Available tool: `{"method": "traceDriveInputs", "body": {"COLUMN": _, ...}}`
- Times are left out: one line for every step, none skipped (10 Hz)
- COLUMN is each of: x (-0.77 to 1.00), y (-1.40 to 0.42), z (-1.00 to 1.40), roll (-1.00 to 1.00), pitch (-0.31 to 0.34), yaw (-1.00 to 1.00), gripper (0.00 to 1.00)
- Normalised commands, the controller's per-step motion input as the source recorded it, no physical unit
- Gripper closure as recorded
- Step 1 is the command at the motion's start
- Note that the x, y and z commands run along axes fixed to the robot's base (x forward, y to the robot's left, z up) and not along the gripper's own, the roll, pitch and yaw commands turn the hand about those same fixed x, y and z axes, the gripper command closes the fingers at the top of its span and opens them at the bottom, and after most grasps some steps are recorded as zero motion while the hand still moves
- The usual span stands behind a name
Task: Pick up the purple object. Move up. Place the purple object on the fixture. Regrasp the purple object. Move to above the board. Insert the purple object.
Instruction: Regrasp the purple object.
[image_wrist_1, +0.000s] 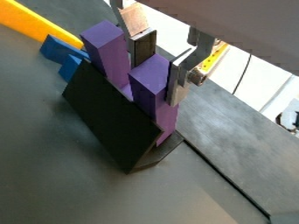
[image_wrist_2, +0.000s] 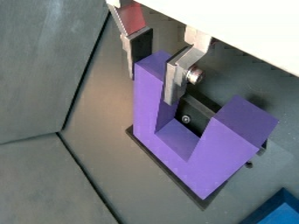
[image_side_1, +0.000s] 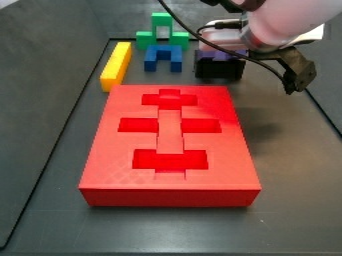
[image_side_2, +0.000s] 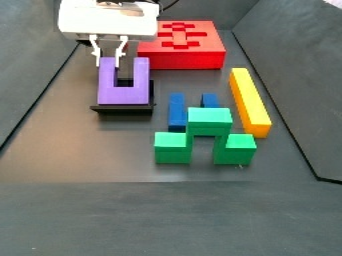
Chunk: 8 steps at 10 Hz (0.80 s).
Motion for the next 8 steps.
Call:
{"method": "traceDriveInputs", "body": {"x": 0.00, "y": 0.00, "z": 0.00, "roll": 0.00, "pitch": 0.000, "yaw": 0.00, "gripper": 1.00}}
{"method": "traceDriveInputs", "body": {"x": 0.00, "y": 0.00, "z": 0.00, "roll": 0.00, "pitch": 0.000, "yaw": 0.00, "gripper": 1.00}}
{"method": "traceDriveInputs", "body": {"x": 0.00, "y": 0.00, "z": 0.00, "roll": 0.00, "pitch": 0.000, "yaw": 0.00, "gripper": 1.00}}
{"method": "traceDriveInputs", "body": {"x": 0.00, "y": 0.00, "z": 0.00, "roll": 0.00, "pitch": 0.000, "yaw": 0.00, "gripper": 1.00}}
{"method": "traceDriveInputs", "body": {"x": 0.00, "y": 0.00, "z": 0.00, "roll": 0.00, "pitch": 0.000, "yaw": 0.00, "gripper": 1.00}}
{"method": "traceDriveInputs", "body": {"x": 0.00, "y": 0.00, "z": 0.00, "roll": 0.00, "pitch": 0.000, "yaw": 0.00, "gripper": 1.00}}
{"method": "traceDriveInputs", "body": {"x": 0.00, "y": 0.00, "z": 0.00, "roll": 0.00, "pitch": 0.000, "yaw": 0.00, "gripper": 1.00}}
{"method": "traceDriveInputs", "body": {"x": 0.00, "y": 0.00, "z": 0.00, "roll": 0.00, "pitch": 0.000, "yaw": 0.00, "gripper": 1.00}}
